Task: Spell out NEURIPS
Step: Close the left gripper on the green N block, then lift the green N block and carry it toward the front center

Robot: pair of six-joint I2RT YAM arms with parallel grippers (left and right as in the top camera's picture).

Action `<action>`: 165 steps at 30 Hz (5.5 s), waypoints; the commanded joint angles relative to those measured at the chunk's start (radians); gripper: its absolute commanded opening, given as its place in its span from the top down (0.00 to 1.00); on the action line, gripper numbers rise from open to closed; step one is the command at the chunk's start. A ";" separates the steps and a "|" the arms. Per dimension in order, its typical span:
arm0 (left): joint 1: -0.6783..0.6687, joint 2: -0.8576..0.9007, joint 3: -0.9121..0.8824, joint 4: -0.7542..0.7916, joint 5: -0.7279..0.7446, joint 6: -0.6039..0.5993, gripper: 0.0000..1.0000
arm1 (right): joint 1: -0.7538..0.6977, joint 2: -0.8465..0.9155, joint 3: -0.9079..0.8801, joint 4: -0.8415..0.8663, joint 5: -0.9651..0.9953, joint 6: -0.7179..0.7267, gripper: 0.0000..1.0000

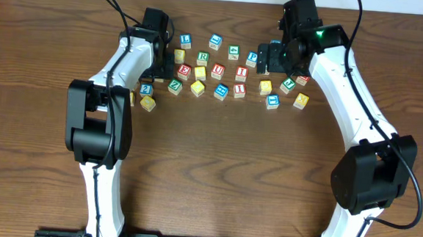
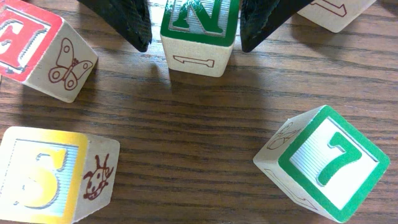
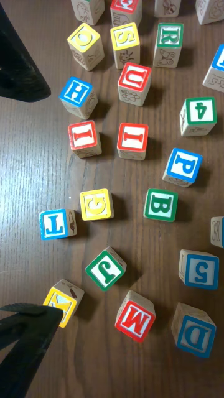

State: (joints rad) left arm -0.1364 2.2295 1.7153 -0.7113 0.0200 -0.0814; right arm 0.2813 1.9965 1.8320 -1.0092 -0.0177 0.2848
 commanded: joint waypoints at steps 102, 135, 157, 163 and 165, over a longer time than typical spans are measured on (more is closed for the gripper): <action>-0.266 -0.534 -0.435 -0.208 0.024 -0.303 0.75 | 0.008 0.000 0.021 -0.001 0.012 0.007 0.01; -0.273 -0.473 -0.697 0.191 -0.054 -0.246 0.73 | 0.008 0.000 0.021 -0.001 0.012 0.007 0.01; -0.195 -0.448 -0.686 0.155 -0.005 -0.196 0.68 | 0.008 0.000 0.021 -0.001 0.012 0.007 0.01; -0.193 -0.419 -0.686 0.172 0.027 -0.168 0.68 | 0.008 0.000 0.021 -0.001 0.012 0.007 0.01; -0.193 -0.419 -0.686 0.175 0.046 -0.142 0.68 | 0.009 0.000 0.021 -0.001 0.011 0.007 0.01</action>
State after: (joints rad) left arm -0.3302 1.7966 1.0260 -0.5381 0.0341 -0.2684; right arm 0.2813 1.9965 1.8324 -1.0096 -0.0177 0.2848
